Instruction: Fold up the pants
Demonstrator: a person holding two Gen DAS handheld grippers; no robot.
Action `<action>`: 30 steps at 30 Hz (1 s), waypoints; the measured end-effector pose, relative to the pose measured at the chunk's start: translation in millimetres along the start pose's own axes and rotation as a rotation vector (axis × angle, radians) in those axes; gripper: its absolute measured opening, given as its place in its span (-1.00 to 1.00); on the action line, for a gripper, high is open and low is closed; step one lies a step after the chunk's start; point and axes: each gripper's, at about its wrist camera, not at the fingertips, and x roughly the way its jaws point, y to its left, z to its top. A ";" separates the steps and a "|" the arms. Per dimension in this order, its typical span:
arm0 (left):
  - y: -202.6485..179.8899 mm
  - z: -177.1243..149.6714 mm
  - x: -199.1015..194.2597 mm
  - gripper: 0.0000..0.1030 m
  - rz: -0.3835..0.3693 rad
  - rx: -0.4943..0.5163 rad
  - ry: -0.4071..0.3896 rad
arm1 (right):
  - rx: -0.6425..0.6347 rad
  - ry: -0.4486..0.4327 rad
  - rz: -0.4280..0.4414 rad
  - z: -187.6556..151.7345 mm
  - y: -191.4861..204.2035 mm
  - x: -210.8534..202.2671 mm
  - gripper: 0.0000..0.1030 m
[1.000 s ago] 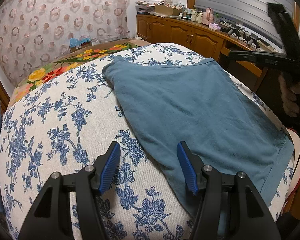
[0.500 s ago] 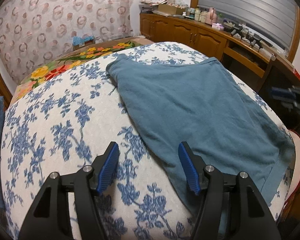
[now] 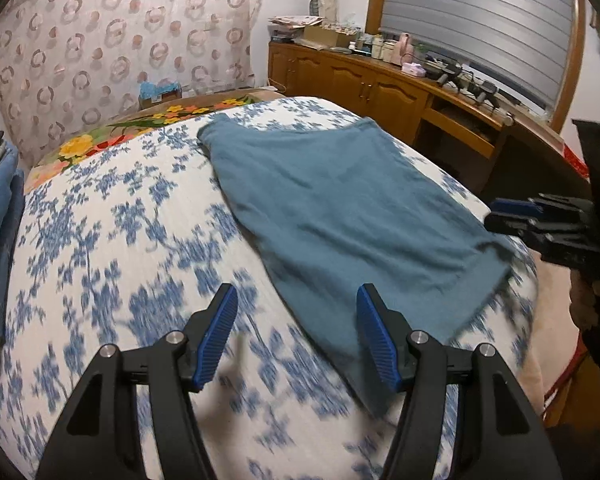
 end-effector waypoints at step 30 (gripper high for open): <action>-28.3 -39.7 -16.0 -0.51 -0.078 0.038 -0.033 | 0.086 -0.033 0.070 -26.6 8.7 -19.7 -0.28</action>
